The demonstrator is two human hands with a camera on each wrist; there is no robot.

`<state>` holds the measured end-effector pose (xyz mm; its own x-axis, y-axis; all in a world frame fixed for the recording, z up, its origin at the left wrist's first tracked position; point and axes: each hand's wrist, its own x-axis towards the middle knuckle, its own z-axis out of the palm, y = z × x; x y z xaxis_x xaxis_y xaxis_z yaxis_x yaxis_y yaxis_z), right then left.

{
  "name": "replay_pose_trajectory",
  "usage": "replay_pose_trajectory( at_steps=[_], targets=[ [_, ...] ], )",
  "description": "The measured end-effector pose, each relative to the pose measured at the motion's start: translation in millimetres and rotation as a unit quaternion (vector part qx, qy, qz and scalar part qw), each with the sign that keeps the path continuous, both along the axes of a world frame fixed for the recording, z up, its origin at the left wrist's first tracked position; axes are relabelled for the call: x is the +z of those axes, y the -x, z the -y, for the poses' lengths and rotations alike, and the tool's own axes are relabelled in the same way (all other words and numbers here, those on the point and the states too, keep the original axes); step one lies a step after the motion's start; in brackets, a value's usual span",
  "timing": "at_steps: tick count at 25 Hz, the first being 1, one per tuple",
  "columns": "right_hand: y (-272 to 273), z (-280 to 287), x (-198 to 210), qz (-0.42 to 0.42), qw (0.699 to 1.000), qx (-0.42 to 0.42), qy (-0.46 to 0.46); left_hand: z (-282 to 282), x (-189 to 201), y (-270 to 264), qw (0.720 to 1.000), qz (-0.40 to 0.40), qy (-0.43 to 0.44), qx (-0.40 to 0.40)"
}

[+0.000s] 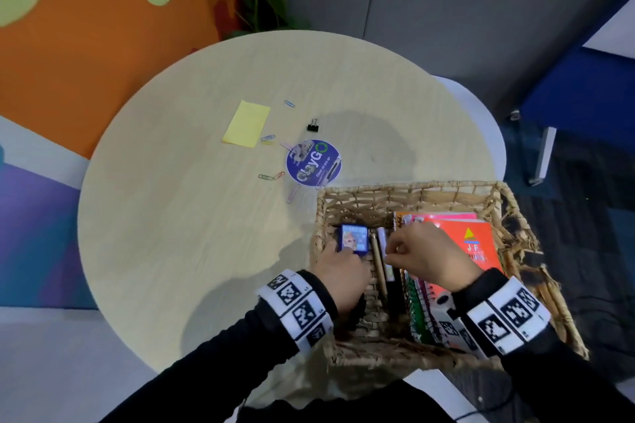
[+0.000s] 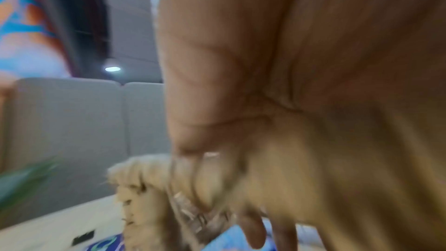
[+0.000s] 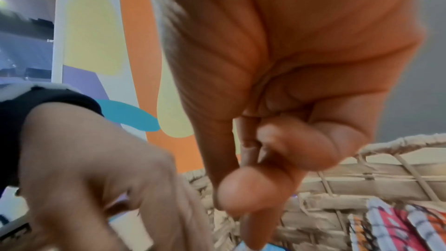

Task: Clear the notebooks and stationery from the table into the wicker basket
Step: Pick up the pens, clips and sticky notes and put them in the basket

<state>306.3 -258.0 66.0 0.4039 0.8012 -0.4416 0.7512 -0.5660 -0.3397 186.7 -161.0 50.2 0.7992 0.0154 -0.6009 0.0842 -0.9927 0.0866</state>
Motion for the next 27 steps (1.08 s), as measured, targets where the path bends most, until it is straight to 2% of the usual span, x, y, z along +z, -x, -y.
replay_pose_trajectory(
  at_steps=[1,2,4,7,9,12,15,19,22,24,25,27],
  targets=[
    [-3.3,-3.6,3.6,-0.003,1.000,-0.002,-0.007,-12.4,5.7,-1.7,0.995,0.074,0.058,0.042],
    [-5.9,-6.3,9.2,-0.008,1.000,-0.008,-0.017,-27.9,13.1,-2.2,0.972,0.158,0.131,0.111],
    [-16.1,-21.1,26.9,-0.021,0.998,-0.021,-0.054,-76.8,28.4,-4.0,0.895,0.289,0.213,0.266],
    [-33.7,-54.9,52.5,-0.028,0.992,-0.053,-0.113,-164.0,27.1,-2.9,0.797,0.397,0.162,0.425],
    [-49.4,-87.0,62.9,-0.030,0.988,-0.054,-0.143,-222.9,1.8,-4.6,0.768,0.379,0.115,0.504],
    [-72.9,-141.1,63.3,0.002,0.989,-0.019,-0.148,-284.6,-42.8,-15.2,0.762,0.282,0.079,0.577],
    [-101.0,-205.6,33.7,0.037,0.993,0.008,-0.108,-317.3,-66.0,-40.5,0.755,0.228,0.061,0.612],
    [-120.3,-273.1,-23.2,0.076,0.997,0.022,-0.017,-333.5,-78.8,-65.7,0.795,0.136,0.002,0.591],
    [-124.9,-297.7,-61.5,0.075,0.997,-0.002,0.028,-339.3,-82.7,-74.5,0.786,0.108,0.004,0.609],
    [-124.0,-304.8,-83.7,0.068,0.997,-0.013,0.025,-342.4,-85.6,-74.5,0.778,0.096,0.011,0.620],
    [-123.1,-307.0,-91.8,0.066,0.998,-0.012,0.012,-344.4,-87.4,-73.5,0.783,0.090,0.012,0.615],
    [-120.1,-310.3,-98.3,0.074,0.997,-0.001,-0.008,-347.5,-90.2,-70.5,0.812,0.078,0.010,0.579]
  ],
)
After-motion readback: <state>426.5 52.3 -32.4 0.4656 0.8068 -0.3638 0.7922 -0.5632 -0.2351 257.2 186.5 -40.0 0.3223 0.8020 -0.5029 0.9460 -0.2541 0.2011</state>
